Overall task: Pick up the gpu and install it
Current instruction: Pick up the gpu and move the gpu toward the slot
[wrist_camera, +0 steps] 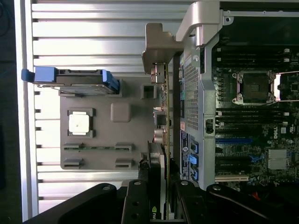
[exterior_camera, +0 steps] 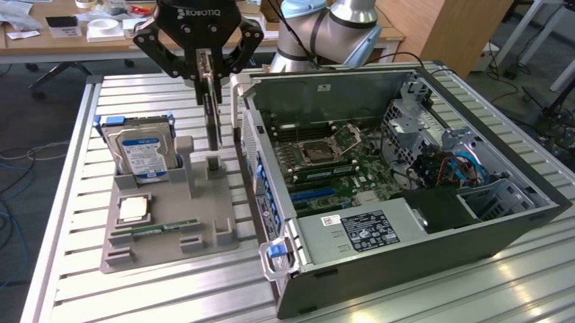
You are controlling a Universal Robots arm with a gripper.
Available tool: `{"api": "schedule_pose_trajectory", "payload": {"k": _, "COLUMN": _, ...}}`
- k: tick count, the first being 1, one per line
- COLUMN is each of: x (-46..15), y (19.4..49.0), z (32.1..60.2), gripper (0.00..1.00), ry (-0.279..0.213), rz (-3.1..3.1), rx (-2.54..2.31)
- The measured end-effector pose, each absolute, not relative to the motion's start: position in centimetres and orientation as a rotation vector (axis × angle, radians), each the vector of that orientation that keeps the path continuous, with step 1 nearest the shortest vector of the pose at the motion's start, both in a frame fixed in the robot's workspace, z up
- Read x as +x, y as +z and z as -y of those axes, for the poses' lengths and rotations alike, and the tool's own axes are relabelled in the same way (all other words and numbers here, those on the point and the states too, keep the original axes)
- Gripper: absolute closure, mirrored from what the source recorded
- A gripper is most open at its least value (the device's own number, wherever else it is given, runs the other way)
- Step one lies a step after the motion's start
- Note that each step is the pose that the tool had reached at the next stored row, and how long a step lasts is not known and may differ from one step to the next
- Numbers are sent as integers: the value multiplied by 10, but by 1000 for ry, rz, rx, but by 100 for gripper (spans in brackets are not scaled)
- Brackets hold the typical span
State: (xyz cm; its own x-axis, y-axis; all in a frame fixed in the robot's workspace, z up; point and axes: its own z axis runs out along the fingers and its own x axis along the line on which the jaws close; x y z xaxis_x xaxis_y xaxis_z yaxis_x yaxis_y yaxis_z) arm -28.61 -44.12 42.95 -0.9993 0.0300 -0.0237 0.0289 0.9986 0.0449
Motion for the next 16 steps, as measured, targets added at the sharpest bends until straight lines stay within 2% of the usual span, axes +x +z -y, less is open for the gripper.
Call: {"api": "schedule_pose_trajectory", "payload": {"k": 16, "x": -258, "y": 429, "z": 441, "gripper": 73, "ry": 70, "rz": -3116, "rx": 46}}
